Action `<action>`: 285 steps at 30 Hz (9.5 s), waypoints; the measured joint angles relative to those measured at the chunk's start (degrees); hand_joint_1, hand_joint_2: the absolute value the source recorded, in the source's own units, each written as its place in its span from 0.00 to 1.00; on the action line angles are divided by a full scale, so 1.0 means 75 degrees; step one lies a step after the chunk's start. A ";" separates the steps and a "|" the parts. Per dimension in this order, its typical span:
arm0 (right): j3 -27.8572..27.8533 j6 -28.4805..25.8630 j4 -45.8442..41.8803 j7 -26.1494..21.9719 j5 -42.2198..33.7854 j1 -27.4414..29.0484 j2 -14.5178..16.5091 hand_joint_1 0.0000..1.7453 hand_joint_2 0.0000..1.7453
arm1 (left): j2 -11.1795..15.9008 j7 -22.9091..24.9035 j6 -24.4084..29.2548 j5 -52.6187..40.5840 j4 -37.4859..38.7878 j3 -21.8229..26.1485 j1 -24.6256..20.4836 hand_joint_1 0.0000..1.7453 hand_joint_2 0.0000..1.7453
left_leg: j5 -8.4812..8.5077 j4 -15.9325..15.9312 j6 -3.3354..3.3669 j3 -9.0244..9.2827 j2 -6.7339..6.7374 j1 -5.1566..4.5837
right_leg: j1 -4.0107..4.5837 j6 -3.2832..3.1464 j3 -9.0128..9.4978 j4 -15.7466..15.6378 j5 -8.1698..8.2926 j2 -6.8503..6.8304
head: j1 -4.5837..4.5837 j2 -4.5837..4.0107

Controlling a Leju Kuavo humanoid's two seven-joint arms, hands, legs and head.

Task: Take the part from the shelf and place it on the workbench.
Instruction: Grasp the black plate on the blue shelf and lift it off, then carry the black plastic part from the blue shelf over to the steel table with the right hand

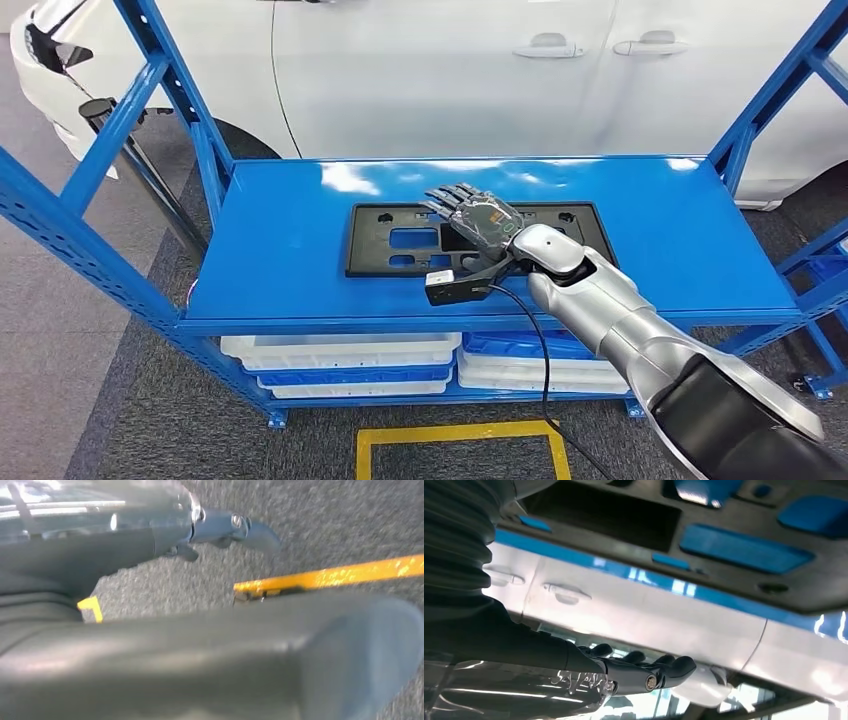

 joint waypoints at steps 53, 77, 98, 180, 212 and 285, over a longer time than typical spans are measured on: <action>-0.2147 0.1240 -0.6520 0.0353 -0.0001 0.3921 -0.4447 0.00 1.00 | 0.0008 -0.0460 -0.0152 0.0065 -0.0010 0.0029 0.0021 0.00 0.00 | 0.0012 -0.0154 0.0092 0.0143 0.0039 0.0062 | -0.0080 0.0223 -0.0089 0.0729 -0.0768 0.0001 | 0.0000 -0.0001; -0.0905 0.0571 -0.2940 0.0202 0.0309 0.1962 -0.1883 0.00 1.00 | -0.0064 -0.0366 -0.0146 -0.0020 -0.0013 0.0003 -0.0006 0.00 0.00 | 0.0022 0.0078 -0.0118 -0.0008 0.0031 -0.0007 | 0.0013 -0.0106 0.0361 -0.0229 -0.0176 -0.0005 | -0.0001 -0.0001; -0.0610 0.0003 -0.1325 0.0495 0.0305 0.1384 -0.1148 0.00 1.00 | -0.0101 -0.0377 -0.0142 -0.0158 -0.0022 -0.0003 -0.0023 0.00 0.00 | -0.0429 0.0657 -0.0284 -0.0262 0.0023 0.0055 | -0.0100 -0.0154 0.0250 -0.0228 -0.0072 0.0004 | -0.0001 -0.0001; -0.1595 0.3602 -0.3979 -0.0130 -0.4848 -0.1633 -0.2248 1.00 1.00 | -0.0112 -0.0428 -0.0155 0.0007 -0.0028 0.0003 -0.0004 0.00 0.00 | 0.0090 0.0015 0.0082 -0.0141 0.0021 -0.0007 | -0.0078 0.0144 -0.0626 0.1636 -0.0810 0.0019 | 0.0000 0.0000; -0.4134 0.4396 -0.8847 -0.1914 -1.1120 0.4444 -0.0498 1.00 1.00 | -0.0093 -0.0565 0.0125 0.0124 -0.0028 0.0446 0.0007 0.00 0.25 | 0.0092 -0.0002 0.0026 -0.0078 0.0024 0.0053 | -0.0119 0.0225 -0.0095 0.0789 -0.0550 -0.0022 | 0.0000 -0.0001; -0.3949 0.3994 -0.8512 -0.1224 -1.0988 0.4150 0.0505 1.00 1.00 | -0.0072 -0.0486 0.0020 0.0129 -0.0028 0.0966 0.0034 0.00 1.00 | -0.1130 0.2179 -0.0376 -0.0879 0.0028 0.0100 | -0.0045 -0.0244 0.0253 -0.0221 -0.0099 -0.0023 | -0.0002 -0.0001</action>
